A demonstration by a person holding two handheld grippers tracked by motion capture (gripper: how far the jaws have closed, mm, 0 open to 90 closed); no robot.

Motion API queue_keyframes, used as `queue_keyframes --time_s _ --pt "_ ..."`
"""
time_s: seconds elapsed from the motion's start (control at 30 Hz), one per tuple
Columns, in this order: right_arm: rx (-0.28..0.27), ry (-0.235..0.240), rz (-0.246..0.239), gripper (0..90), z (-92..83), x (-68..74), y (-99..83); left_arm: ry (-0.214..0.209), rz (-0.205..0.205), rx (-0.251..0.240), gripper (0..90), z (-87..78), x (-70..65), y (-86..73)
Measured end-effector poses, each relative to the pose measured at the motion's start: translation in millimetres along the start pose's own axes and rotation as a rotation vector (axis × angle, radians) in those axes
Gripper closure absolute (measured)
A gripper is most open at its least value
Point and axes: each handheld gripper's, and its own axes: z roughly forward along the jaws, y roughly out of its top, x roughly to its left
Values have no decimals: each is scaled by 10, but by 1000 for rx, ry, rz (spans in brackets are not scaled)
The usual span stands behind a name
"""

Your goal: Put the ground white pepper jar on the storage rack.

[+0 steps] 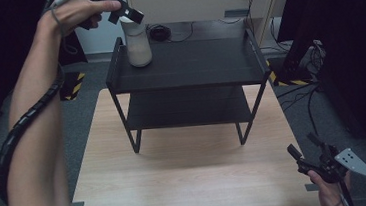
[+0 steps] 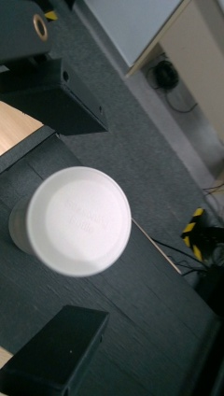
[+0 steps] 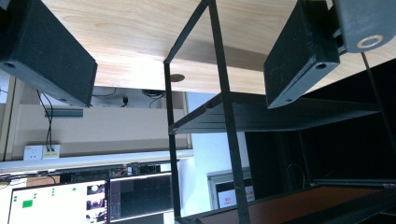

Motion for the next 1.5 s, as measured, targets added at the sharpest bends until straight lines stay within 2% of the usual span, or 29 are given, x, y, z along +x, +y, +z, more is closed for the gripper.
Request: queue_keyframes --time_s 0.07,0.1,0.17,0.2,0.3,0.33,0.4,0.43,0.47,0.57,0.63,0.7,0.73,0.77,0.83,0.87,0.9,0.93,0.97,1.03,1.17,1.2,1.23,1.37,1.5 --pt "-2 4 -1 97 4 5 1 -7 16 -19 78 -142 -12 -47" --pt "-2 4 -1 97 4 5 1 -7 16 -19 77 -142 -12 -47" --pt "0 6 -4 97 5 7 4 -29 18 -57 77 -245 -6 -125" --pt "1 6 -7 97 6 9 5 -44 46 -82 76 -346 -19 -192" --pt "0 4 -5 97 12 10 4 -58 64 -105 71 -452 -47 -271" --pt "0 5 -5 97 18 10 5 -70 91 -133 71 -565 -82 -361" --pt "1 6 -4 97 23 16 5 -73 93 -139 71 -590 -91 -380" --pt "2 8 -6 97 25 22 8 -80 119 -158 68 -699 -136 -454" --pt "1 9 -9 97 27 26 8 -80 119 -158 68 -699 -136 -454" --pt "3 12 -10 97 33 32 11 -106 137 -197 68 -864 -182 -610" --pt "4 10 -11 97 43 40 11 -106 150 -215 68 -992 -225 -735" --pt "5 11 -9 96 45 46 13 -106 157 -221 68 -1035 -240 -778" --pt "4 14 -12 97 51 54 13 -113 168 -242 68 -1107 -270 -875" --pt "4 14 -12 97 51 54 13 -113 168 -242 68 -1107 -270 -875" --pt "10 16 -12 97 61 73 17 -131 192 -268 68 -1187 -318 -1015" --pt "10 16 -12 97 61 73 17 -131 192 -268 67 -1187 -318 -1015" --pt "11 18 -13 97 65 77 17 -134 201 -279 67 -1212 -347 -1076" --pt "15 19 -16 97 74 86 21 -157 204 -302 64 -1234 -357 -1179" --pt "15 19 -16 97 74 86 21 -157 204 -302 63 -1234 -357 -1179" --pt "15 21 -17 96 81 95 21 -179 207 -322 63 -1241 -382 -1298" --pt "19 28 -19 96 100 108 23 -201 228 -331 63 -1222 -465 -1508" --pt "23 31 -19 97 107 116 25 -220 232 -344 63 -1197 -480 -1594" --pt "25 32 -20 96 109 118 26 -232 232 -348 63 -1183 -475 -1626" --pt "23 32 -25 96 108 128 27 -235 235 -340 63 -1130 -494 -1740" --pt "24 26 -24 96 102 133 28 -236 228 -341 63 -1101 -482 -1784"
